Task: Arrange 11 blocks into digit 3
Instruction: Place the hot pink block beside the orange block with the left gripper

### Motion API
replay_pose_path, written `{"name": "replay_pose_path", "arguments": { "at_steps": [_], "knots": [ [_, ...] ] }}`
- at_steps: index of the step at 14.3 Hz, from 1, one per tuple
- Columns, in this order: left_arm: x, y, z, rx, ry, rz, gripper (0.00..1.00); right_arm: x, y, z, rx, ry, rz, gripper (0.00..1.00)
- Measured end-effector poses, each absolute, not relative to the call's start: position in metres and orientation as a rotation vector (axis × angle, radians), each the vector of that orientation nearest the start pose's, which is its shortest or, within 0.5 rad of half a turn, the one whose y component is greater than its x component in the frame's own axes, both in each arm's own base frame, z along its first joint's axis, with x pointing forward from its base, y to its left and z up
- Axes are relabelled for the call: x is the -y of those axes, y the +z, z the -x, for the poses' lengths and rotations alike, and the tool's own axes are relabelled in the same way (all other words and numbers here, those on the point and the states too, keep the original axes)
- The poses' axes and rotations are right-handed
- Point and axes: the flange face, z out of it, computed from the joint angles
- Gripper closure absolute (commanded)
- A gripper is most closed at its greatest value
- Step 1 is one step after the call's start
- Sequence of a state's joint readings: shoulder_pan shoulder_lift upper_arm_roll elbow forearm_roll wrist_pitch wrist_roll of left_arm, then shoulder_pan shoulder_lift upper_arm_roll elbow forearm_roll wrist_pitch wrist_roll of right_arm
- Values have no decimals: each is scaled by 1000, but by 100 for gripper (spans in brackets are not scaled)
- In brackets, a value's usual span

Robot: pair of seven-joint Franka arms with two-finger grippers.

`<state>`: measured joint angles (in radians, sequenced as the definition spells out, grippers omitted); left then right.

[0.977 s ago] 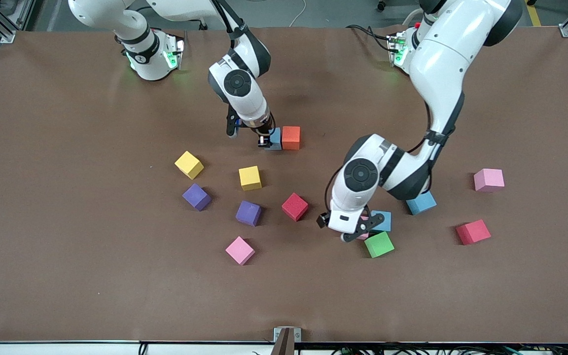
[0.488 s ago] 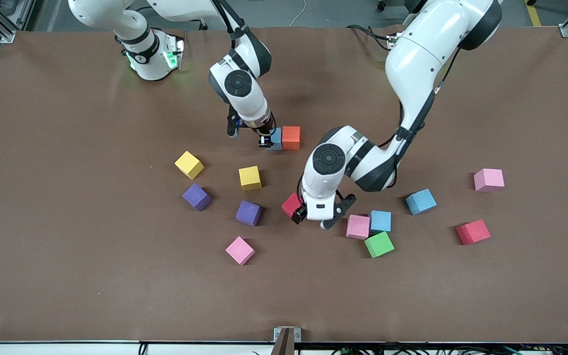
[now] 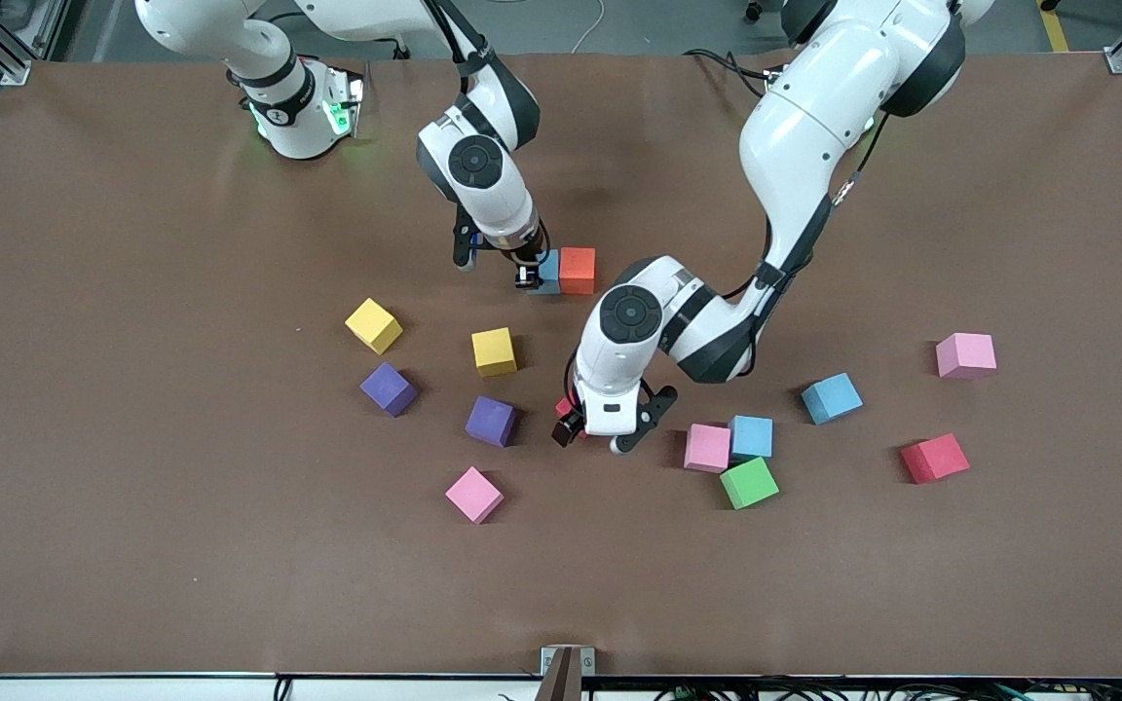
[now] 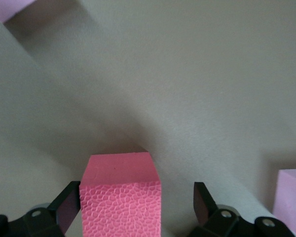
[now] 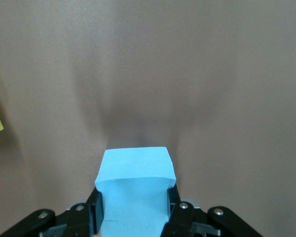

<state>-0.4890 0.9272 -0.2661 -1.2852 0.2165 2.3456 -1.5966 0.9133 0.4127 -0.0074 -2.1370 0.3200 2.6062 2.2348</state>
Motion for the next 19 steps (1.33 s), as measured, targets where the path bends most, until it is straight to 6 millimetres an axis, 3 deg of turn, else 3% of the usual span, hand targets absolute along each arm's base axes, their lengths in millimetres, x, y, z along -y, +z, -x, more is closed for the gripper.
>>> {"name": "replay_pose_path", "arguments": {
  "at_steps": [1,2,3,4,5,7,8,10,14,16,19],
  "knots": [
    [482,207,-590,1314,-37,3025,4,-451,214,-362,-2205,258,2143,99],
    [483,201,-587,1304,-20,3010,17,-451,214,-362,-2204,258,2143,98],
    [484,196,-583,1298,-6,2995,39,-451,214,-362,-2204,258,2143,97],
    [485,194,-582,1304,5,2985,57,-451,214,-362,-2204,258,2143,90],
    [485,193,-581,1314,17,2979,72,-451,214,-362,-2204,258,2143,77],
    [482,197,-586,1341,23,2976,89,-451,214,-362,-2204,258,2143,39],
    [479,202,-591,1367,23,2970,91,-451,214,-362,-2204,258,2144,22],
    [462,216,-606,1429,30,2925,91,-452,211,-361,-2207,258,2149,1],
    [415,269,-631,1607,54,2753,89,-455,204,-359,-2212,260,2167,0],
    [399,290,-632,1743,62,2626,87,-459,206,-360,-2214,268,2177,0],
    [397,290,-611,1899,72,2461,86,-460,207,-360,-2212,273,2187,0]
  ]
}}
